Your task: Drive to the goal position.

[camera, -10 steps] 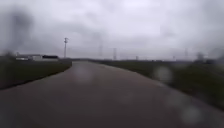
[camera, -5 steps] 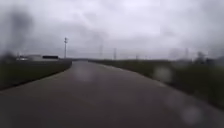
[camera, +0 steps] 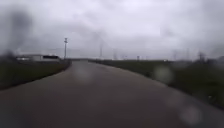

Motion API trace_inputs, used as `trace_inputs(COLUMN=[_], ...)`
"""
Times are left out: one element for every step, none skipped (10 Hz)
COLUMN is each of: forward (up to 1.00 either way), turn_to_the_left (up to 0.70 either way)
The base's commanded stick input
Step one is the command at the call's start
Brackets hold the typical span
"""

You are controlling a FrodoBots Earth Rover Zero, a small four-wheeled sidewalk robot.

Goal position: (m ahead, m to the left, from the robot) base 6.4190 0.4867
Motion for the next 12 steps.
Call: trace_inputs(forward=[0.7,0.7,0.7,0.7,0.7,0.7,0.7,0.7,0.7,0.7,0.7,0.7], turn_to_the_left=[0.0,0.0,0.0,0.0,0.0,0.0,0.0,0.0,0.0,0.0,0.0,0.0])
